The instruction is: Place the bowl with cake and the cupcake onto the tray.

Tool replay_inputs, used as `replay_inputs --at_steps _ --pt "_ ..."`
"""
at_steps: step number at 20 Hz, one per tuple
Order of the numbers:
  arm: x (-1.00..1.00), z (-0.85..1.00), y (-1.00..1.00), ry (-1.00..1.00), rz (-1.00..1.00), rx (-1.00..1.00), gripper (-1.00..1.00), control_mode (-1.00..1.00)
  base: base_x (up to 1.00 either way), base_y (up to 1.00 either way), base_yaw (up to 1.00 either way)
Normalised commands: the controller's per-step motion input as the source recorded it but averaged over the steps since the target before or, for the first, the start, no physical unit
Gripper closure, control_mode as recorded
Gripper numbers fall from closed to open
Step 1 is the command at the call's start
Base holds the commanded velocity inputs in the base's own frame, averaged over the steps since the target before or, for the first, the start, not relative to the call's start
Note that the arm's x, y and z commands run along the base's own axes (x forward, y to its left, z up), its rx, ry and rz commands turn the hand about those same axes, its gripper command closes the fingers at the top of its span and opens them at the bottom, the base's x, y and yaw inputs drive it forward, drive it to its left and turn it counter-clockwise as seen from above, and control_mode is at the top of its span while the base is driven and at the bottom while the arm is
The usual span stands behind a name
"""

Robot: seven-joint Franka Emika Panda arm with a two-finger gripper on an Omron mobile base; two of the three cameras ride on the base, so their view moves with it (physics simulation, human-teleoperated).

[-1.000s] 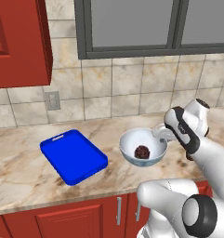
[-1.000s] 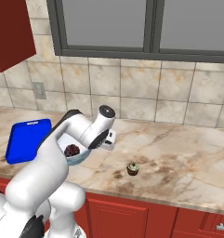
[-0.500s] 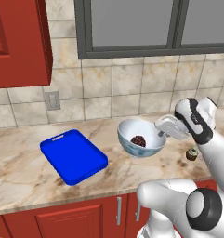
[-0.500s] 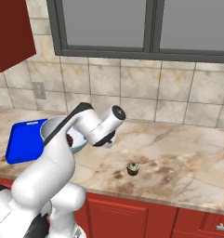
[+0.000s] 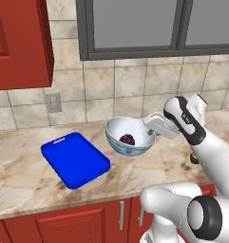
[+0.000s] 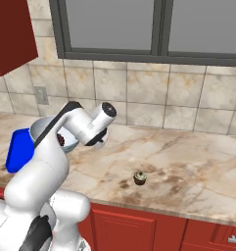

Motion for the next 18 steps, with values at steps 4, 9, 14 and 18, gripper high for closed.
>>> replay_inputs --at_steps 4,9,14,18 --pt "0.21 0.00 0.47 0.00 0.00 0.00 1.00 -1.00 0.00 0.00 0.00" --pt "0.22 0.00 0.50 0.00 0.00 0.00 1.00 -1.00 0.00 0.00 0.00" --pt "0.25 0.00 0.51 0.00 0.00 0.00 1.00 -1.00 0.00 0.00 0.00" --pt "0.21 -0.08 0.46 0.00 0.00 0.00 1.00 -1.00 0.00 0.00 0.00"
